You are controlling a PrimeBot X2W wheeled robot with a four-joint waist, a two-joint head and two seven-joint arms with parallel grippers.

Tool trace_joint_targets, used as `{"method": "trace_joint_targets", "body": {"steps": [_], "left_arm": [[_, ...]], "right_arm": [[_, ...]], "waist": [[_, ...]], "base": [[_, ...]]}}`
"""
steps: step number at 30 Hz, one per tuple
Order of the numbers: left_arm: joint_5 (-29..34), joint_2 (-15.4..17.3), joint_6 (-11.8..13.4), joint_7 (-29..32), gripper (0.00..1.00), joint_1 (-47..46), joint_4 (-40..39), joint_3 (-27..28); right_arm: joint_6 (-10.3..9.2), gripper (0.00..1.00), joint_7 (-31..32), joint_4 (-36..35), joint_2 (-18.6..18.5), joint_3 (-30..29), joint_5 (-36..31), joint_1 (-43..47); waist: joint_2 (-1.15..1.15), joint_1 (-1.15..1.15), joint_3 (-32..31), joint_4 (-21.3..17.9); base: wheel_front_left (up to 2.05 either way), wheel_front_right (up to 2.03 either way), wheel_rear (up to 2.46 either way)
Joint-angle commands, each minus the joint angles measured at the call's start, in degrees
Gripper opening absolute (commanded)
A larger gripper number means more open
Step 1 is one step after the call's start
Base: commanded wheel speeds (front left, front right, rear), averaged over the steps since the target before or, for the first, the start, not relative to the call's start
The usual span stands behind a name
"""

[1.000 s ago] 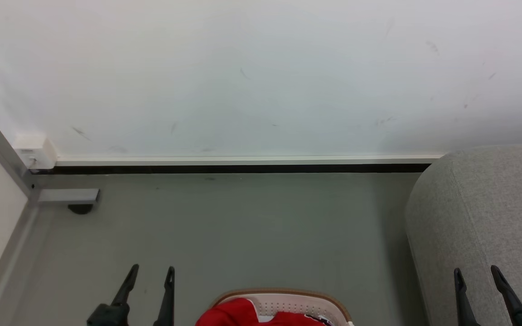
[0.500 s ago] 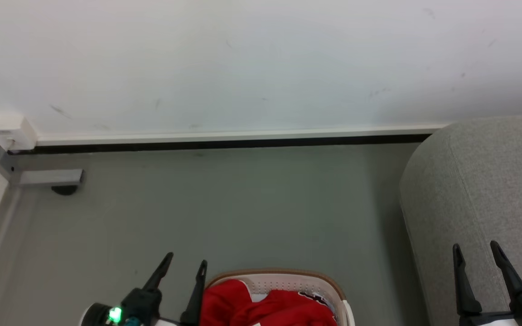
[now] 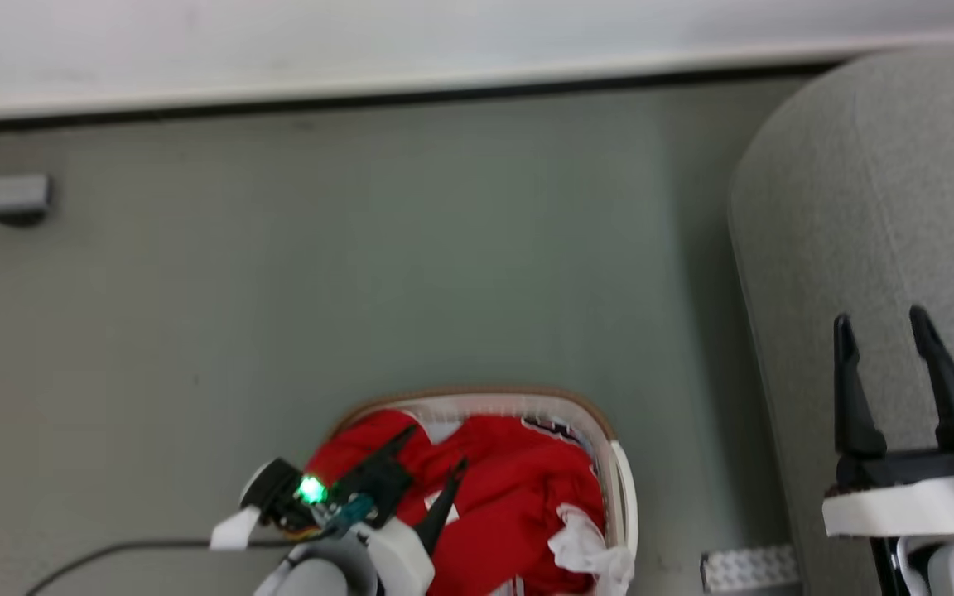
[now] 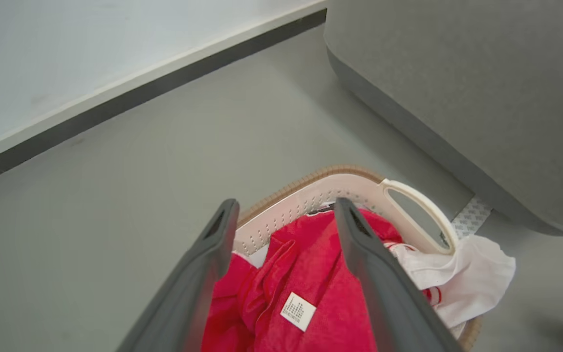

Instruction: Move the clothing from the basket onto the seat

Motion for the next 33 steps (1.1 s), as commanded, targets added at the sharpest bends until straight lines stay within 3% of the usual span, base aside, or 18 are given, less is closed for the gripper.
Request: {"method": "trace_joint_targets", "body": {"steps": [1, 13, 20, 26, 27, 28, 33], "left_arm": [[1.1, 0.5, -0.2, 0.2, 1.00, -2.2, 1.4, -0.7], [-1.4, 1.9, -0.3, 7.6, 1.00, -16.4, 17.4, -16.0], [-4.3, 4.2, -0.3, 10.8, 1.00, -22.7, 22.6, -16.9], [-4.8, 3.9, -0.1, 10.4, 1.00, -25.5, 25.6, -17.2], [-5.0, 3.7, 0.1, 10.0, 0.72, -25.7, 25.9, -17.2], [-5.4, 3.4, 0.1, 9.5, 0.00, -25.9, 26.3, -16.9], [-6.6, 2.2, 0.6, 6.8, 0.00, -25.7, 27.6, -16.8]], "right_arm": [[-0.13, 1.00, -0.2, -0.7, -0.1, 0.1, 0.5, -1.6], [-0.14, 1.00, -0.2, -5.4, -0.1, 1.4, 4.0, -9.9], [-0.14, 1.00, -0.2, -9.6, -0.1, 0.6, 5.5, -11.4], [-0.14, 1.00, -0.2, -12.2, -0.1, -0.1, 5.8, -10.8], [-0.13, 1.00, -0.2, -12.4, -0.1, -0.2, 5.8, -10.7], [-0.14, 1.00, -0.2, -12.5, -0.1, -0.3, 5.8, -10.6], [-0.14, 1.00, -0.2, -11.2, -0.1, -0.7, 5.6, -9.9]], "waist": [[0.00, -0.01, 6.4, -2.2], [0.00, -0.01, 21.5, -6.9], [0.00, -0.01, 28.7, -8.5], [0.00, -0.01, 32.2, -9.0], [0.00, -0.01, 32.3, -9.0], [0.00, -0.01, 32.3, -9.0], [0.00, -0.01, 30.1, -8.4]], "base": [[0.00, 0.00, 0.00], [0.00, 0.00, 0.00], [0.00, 0.00, 0.00], [0.00, 0.00, 0.00], [0.00, 0.00, 0.00], [0.00, 0.00, 0.00], [0.00, 0.00, 0.00]]}}
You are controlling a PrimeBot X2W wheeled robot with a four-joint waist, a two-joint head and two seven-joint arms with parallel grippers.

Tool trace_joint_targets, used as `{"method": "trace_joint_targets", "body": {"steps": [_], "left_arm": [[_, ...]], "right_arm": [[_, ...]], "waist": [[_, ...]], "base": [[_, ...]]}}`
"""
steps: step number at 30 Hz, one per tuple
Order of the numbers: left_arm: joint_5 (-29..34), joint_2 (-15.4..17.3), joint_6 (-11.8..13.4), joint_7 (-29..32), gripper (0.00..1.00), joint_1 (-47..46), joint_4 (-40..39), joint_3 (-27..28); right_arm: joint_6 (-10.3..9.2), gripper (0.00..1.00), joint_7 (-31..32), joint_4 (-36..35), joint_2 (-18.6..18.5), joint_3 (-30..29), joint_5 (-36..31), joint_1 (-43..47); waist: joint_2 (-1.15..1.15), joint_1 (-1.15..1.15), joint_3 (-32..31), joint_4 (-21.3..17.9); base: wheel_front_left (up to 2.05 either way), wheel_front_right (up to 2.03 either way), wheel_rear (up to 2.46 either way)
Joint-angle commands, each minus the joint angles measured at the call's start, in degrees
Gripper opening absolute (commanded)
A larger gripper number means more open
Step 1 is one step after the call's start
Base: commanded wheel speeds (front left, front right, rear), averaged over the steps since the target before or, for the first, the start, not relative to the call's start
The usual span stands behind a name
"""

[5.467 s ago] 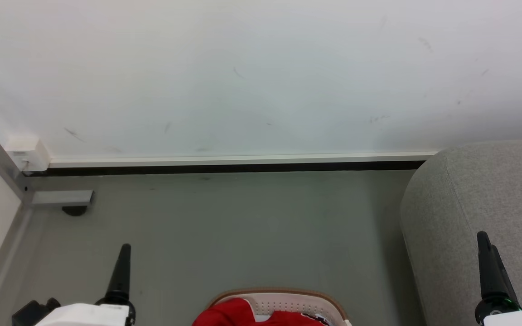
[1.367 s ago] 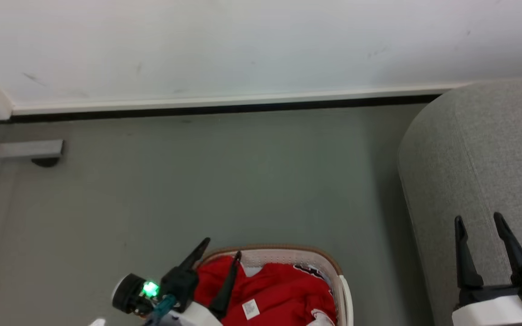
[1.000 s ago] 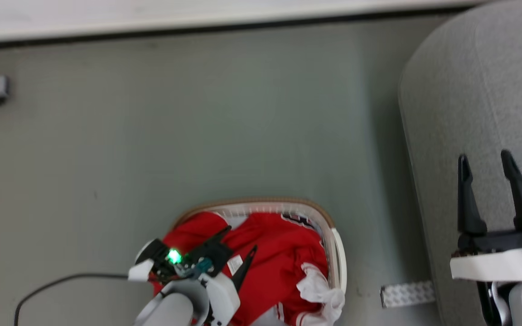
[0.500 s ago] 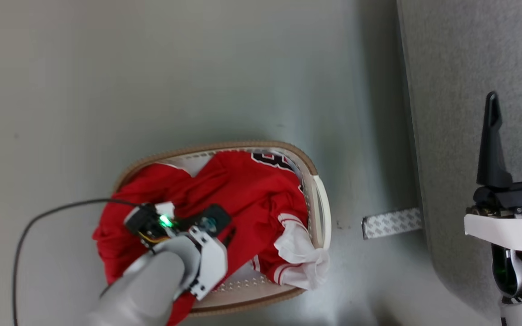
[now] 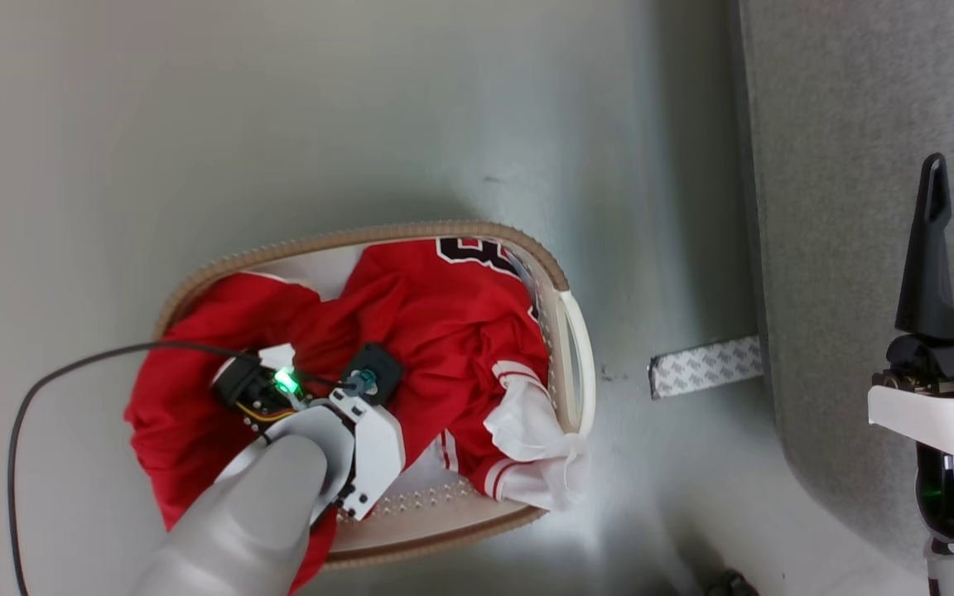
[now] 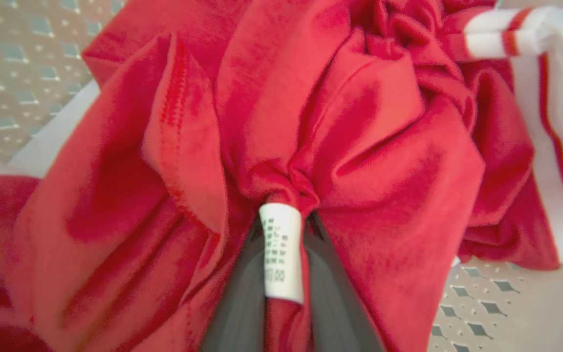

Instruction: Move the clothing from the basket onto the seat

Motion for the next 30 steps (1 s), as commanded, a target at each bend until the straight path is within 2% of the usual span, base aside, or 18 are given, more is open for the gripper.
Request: {"method": "trace_joint_targets", "body": {"steps": [1, 7, 13, 23, 30], "left_arm": [[-0.8, 0.1, 0.1, -1.0, 0.00, 0.2, 0.4, 0.0], [-2.3, -1.2, 0.1, -4.2, 0.00, 3.1, 1.2, 0.1], [-6.0, -2.7, -0.1, -6.5, 0.00, 8.4, -1.9, 1.1], [-12.4, -3.2, -0.3, -6.5, 0.00, 18.3, -12.1, 0.8], [-15.0, -2.4, 1.3, -3.3, 0.00, 23.5, -22.6, 1.5]], "right_arm": [[-0.13, 1.00, -0.2, 0.5, -0.1, -0.1, 0.3, 0.4], [-0.14, 1.00, -0.2, 2.9, -0.1, -0.4, -0.1, 2.0], [-0.14, 1.00, -0.2, 5.9, -0.1, -1.5, -1.2, 6.6], [-0.14, 1.00, -0.2, 10.3, -0.1, -2.3, -2.5, 16.1], [-0.14, 1.00, -0.2, 11.9, -0.1, -2.6, -3.1, 20.7]], "waist": [[0.00, -0.01, -1.9, 0.4], [0.00, -0.01, -9.3, 1.7], [0.00, -0.01, -20.2, 4.7], [0.00, -0.01, -37.6, 8.9], [0.00, -0.01, -45.0, 10.2]], "base": [[0.00, 0.00, 0.00], [0.00, 0.00, 0.00], [0.00, 0.00, 0.00], [0.00, 0.00, 0.00], [0.00, 0.00, 0.00]]}}
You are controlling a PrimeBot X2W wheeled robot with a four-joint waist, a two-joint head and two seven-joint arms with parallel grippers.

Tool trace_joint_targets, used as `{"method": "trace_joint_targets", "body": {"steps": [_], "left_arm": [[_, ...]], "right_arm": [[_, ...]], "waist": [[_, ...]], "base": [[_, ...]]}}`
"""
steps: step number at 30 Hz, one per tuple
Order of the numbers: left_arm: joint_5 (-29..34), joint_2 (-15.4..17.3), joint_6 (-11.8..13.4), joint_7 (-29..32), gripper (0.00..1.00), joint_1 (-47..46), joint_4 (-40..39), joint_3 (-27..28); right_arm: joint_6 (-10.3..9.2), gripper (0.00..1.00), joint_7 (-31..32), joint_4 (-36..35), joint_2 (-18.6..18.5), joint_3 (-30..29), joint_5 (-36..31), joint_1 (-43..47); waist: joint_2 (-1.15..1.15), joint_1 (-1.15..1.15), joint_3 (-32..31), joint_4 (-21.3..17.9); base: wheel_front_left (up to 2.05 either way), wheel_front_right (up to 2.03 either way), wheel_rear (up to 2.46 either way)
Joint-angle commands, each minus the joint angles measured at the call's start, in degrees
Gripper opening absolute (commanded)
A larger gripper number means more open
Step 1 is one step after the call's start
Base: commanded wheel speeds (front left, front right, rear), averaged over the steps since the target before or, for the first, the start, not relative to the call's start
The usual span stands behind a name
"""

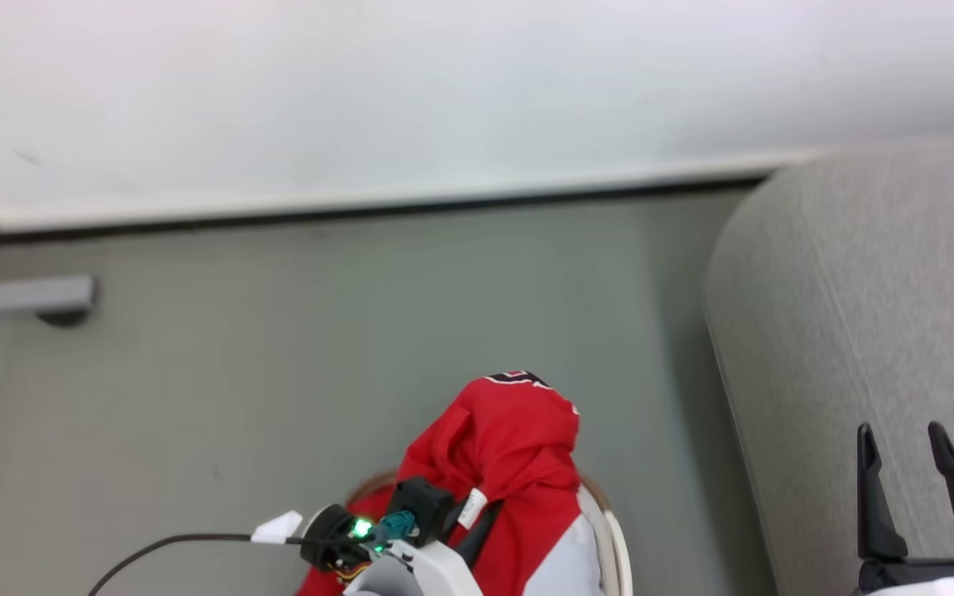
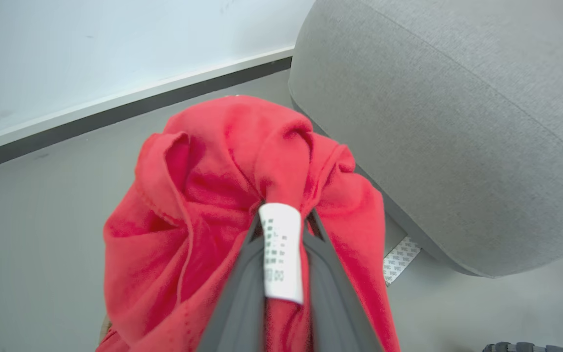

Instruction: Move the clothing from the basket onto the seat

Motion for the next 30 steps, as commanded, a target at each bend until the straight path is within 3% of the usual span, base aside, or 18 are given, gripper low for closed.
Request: {"method": "trace_joint_targets", "body": {"steps": [1, 17, 30], "left_arm": [[-1.2, 1.1, 0.6, 1.0, 0.00, 1.8, -3.0, 0.4], [-4.2, 8.6, 5.6, 12.8, 0.00, 10.4, -31.3, 2.6], [-5.4, 11.5, 7.9, 15.8, 0.00, 12.7, -37.7, 4.3]], "right_arm": [[-0.14, 1.00, -0.2, 0.4, -0.2, -0.1, -0.7, 1.3], [-0.14, 1.00, -0.2, 1.0, -0.1, 0.2, -1.4, 7.5], [-0.13, 1.00, -0.2, -0.5, -0.1, 1.2, -3.1, 8.7]], "waist": [[0.00, 0.02, -5.8, 2.1], [0.00, 0.02, -14.2, 1.9], [0.00, 0.02, -15.8, 2.0]], "base": [[0.00, 0.00, 0.00], [0.00, 0.00, 0.00], [0.00, 0.00, 0.00]]}}
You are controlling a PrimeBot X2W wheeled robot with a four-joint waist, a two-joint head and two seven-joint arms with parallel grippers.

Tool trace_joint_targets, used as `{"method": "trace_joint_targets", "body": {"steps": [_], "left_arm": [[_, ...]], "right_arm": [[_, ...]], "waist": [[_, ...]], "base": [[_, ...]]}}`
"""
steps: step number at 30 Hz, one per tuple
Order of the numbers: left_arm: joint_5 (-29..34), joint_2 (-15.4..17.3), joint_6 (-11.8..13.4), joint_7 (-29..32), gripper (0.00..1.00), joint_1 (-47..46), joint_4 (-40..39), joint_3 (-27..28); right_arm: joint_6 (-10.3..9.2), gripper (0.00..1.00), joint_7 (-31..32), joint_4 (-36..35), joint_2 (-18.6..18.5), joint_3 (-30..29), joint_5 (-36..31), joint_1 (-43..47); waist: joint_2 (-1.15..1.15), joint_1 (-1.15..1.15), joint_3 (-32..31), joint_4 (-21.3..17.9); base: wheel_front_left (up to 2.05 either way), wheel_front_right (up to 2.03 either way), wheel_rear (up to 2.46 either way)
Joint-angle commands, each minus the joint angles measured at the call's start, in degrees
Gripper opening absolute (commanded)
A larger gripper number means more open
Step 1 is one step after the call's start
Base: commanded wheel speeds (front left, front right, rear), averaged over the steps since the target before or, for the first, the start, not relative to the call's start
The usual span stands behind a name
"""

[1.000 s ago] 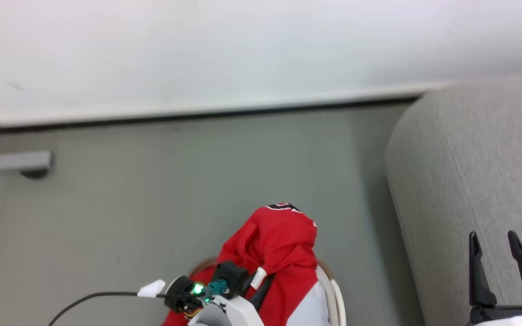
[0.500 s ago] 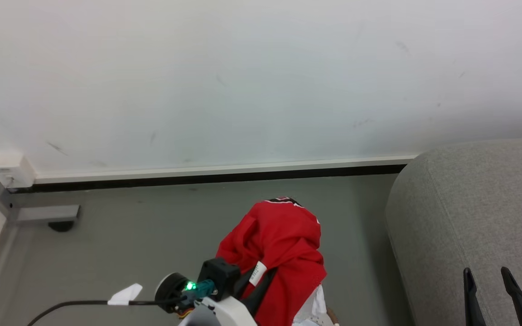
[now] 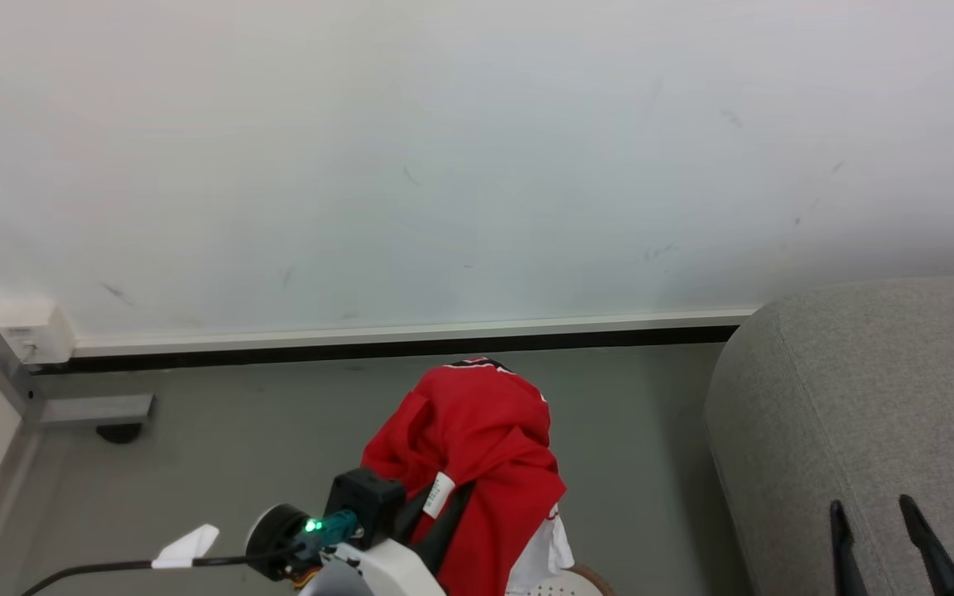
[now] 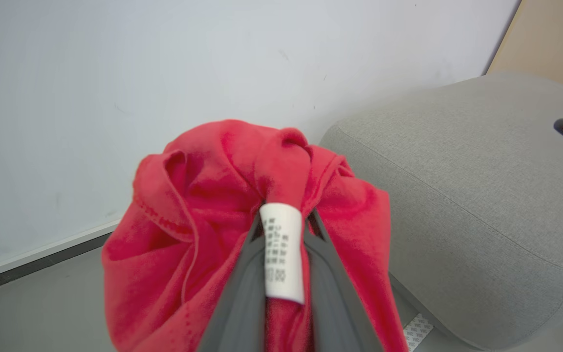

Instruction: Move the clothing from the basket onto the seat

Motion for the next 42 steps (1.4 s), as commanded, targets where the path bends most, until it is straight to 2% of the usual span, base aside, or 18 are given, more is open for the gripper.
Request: {"method": "trace_joint_targets", "body": {"steps": [1, 4, 8, 13, 18, 22, 29, 35, 36, 37, 42], "left_arm": [[-0.4, 0.5, 0.3, 0.1, 0.00, 0.5, -0.6, 0.3], [-0.4, 0.5, 0.5, 0.6, 0.00, 0.4, -1.4, 0.2], [-0.3, 0.5, 0.1, 1.3, 0.00, -0.5, -2.6, -0.3], [-0.6, 0.5, -0.4, 2.6, 0.00, -1.3, -4.3, -1.2], [-1.4, 0.3, -1.0, 3.9, 0.00, -1.8, -6.1, -1.9], [-1.9, 0.3, -1.6, 4.9, 0.00, -2.0, -7.1, -2.5], [-3.6, -0.2, -2.6, 6.4, 0.00, -1.9, -8.4, -3.8], [-4.3, -0.6, -3.2, 7.2, 0.00, -2.2, -8.5, -4.5], [-4.5, -0.7, -3.2, 7.2, 0.00, -2.3, -8.4, -4.5], [-4.6, -0.7, -3.2, 7.2, 0.00, -2.3, -8.2, -4.5], [-4.8, -0.4, -2.8, 7.0, 0.00, -2.1, -7.3, -4.4]], "right_arm": [[-0.12, 1.00, -0.2, -0.7, -0.1, 0.9, -1.5, 0.6], [-0.13, 1.00, -0.2, -1.7, -0.3, 4.4, -4.2, 0.2], [-0.13, 1.00, -0.2, -1.4, -3.9, 11.6, -5.6, -1.7], [-0.13, 1.00, -0.2, 2.2, -9.7, 21.9, -3.8, -5.9], [-0.13, 1.00, -0.1, 7.3, -12.4, 31.1, -1.8, -12.3], [-0.13, 1.00, -0.2, 12.4, -12.1, 37.7, -0.3, -18.1], [-0.13, 1.00, -0.2, 19.3, -9.3, 45.2, 0.8, -26.3], [-0.13, 1.00, -0.1, 23.6, -6.5, 47.7, 1.9, -30.2], [-0.13, 0.46, -0.2, 24.1, -5.9, 47.9, 2.6, -30.3], [-0.13, 0.00, -0.1, 24.5, -5.6, 48.1, 3.3, -30.3], [-0.13, 0.00, -0.2, 24.2, -4.9, 46.7, 6.0, -29.1]], "waist": [[0.00, 0.01, 0.0, 0.0], [0.00, 0.01, -0.1, 0.1], [0.00, 0.01, 0.1, 0.4], [0.00, 0.01, -0.1, 0.8], [0.00, 0.01, -0.4, 1.3], [0.00, 0.01, -0.5, 1.5], [0.00, 0.01, -0.3, 2.1], [0.00, 0.01, -0.1, 2.8], [0.00, 0.01, -0.1, 3.1], [0.00, 0.01, -0.1, 3.3], [0.00, 0.01, -0.3, 3.9]], "base": [[0.00, 0.00, 0.00], [0.00, 0.00, 0.00], [0.00, 0.00, 0.00], [0.00, 0.00, 0.00], [0.00, 0.00, 0.00], [0.00, 0.00, 0.00], [0.00, 0.00, 0.00], [0.00, 0.00, 0.00], [0.00, 0.00, 0.00], [0.00, 0.00, 0.00], [0.00, 0.00, 0.00]]}}
